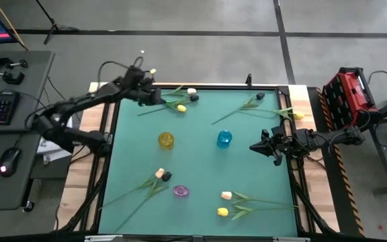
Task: Sort flowers into vase by color
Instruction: Put the top left black tulip flower into the yellow vase
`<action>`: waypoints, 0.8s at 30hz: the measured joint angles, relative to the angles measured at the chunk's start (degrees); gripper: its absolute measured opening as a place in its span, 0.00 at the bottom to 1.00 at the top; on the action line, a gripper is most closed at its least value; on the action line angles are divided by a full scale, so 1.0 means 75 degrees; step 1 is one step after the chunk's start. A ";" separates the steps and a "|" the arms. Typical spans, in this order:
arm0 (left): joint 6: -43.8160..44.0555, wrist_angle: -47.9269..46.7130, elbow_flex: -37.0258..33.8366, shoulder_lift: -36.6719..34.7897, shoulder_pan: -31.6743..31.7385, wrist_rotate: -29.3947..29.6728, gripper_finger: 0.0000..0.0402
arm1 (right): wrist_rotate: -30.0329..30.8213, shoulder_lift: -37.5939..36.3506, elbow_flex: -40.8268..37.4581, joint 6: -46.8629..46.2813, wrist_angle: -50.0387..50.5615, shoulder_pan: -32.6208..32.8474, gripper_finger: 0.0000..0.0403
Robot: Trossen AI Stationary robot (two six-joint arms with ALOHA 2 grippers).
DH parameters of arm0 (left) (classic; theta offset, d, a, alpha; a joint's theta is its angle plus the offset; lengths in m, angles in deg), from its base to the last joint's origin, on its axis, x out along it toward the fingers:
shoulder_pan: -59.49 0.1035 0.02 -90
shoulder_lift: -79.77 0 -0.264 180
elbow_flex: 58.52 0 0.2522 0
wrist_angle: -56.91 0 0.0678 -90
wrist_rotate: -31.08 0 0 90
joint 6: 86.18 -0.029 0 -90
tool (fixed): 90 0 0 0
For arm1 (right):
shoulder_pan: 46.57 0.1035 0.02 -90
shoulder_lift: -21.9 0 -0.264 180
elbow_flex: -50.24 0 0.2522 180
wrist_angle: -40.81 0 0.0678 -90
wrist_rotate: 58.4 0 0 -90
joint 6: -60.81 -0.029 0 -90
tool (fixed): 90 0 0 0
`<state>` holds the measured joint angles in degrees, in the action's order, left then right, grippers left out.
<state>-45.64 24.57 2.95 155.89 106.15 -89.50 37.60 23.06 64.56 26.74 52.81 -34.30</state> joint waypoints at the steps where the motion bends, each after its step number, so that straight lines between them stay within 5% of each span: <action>1: -0.0124 -0.0298 0.0111 0.0234 -0.0004 -0.0063 0.00 | 0.0000 -0.0002 0.0000 -0.0001 0.0000 0.0000 0.00; 5: -0.0586 -0.1353 0.0402 0.0692 -0.0205 0.0476 0.00 | 0.0000 -0.0001 -0.0001 -0.0001 0.0000 -0.0002 0.00; 13: -0.2047 -0.2384 0.0573 0.0595 -0.1135 0.4069 0.00 | 0.0000 0.0001 0.0000 -0.0003 0.0000 -0.0003 0.00; 24: -0.4138 -0.1757 0.0573 0.0885 -0.0869 0.4380 0.00 | 0.0000 0.0001 0.0000 -0.0001 0.0000 0.0000 0.00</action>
<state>-76.68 11.39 7.25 162.52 99.63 -56.65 37.60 23.07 64.56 26.74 52.81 -34.30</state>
